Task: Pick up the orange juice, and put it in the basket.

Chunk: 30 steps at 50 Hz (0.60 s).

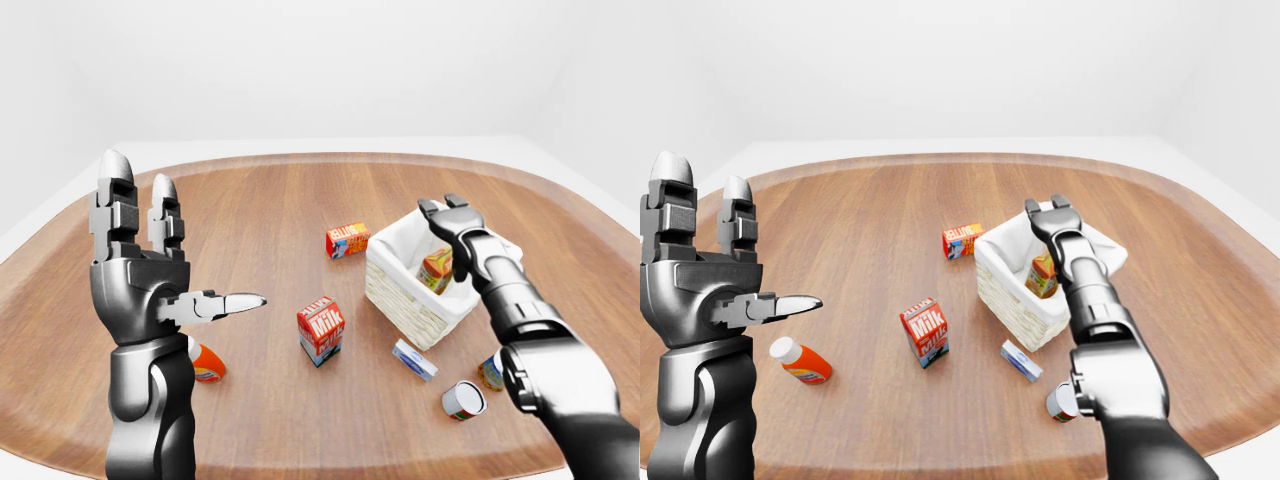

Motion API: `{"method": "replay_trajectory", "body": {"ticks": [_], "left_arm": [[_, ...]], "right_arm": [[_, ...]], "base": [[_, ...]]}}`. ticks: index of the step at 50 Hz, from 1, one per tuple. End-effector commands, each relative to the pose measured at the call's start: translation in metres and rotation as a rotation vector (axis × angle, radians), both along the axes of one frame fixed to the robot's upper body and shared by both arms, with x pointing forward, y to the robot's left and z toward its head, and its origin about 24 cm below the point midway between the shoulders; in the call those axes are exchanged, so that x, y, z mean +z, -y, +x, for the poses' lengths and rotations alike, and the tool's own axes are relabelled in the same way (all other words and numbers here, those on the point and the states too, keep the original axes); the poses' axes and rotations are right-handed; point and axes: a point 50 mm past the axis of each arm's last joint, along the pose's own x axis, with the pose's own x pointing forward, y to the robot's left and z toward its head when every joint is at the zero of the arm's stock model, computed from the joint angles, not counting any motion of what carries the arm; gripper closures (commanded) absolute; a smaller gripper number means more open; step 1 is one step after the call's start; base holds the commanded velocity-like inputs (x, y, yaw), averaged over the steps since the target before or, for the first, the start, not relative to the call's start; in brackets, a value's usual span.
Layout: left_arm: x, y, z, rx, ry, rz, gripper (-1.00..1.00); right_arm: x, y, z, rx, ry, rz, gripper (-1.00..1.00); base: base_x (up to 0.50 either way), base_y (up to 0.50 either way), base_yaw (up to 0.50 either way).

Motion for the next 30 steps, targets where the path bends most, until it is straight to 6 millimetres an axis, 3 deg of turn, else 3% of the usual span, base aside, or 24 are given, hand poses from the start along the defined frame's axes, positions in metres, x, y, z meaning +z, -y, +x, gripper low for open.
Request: {"method": "replay_trajectory", "body": {"ticks": [1,30], "left_arm": [[0.000,0.000,0.000,0.000,0.000,0.000,-1.00],[0.001,0.000,-0.001,-0.002,0.006,-0.008,-1.00]], "right_arm": [[0.014,0.000,0.002,-0.003,0.015,0.013,-1.00],[0.035,0.004,0.003,-0.017,0.040,0.030,-1.00]], "base": [[0.00,0.00,0.00],[0.00,0.00,0.00]]}}
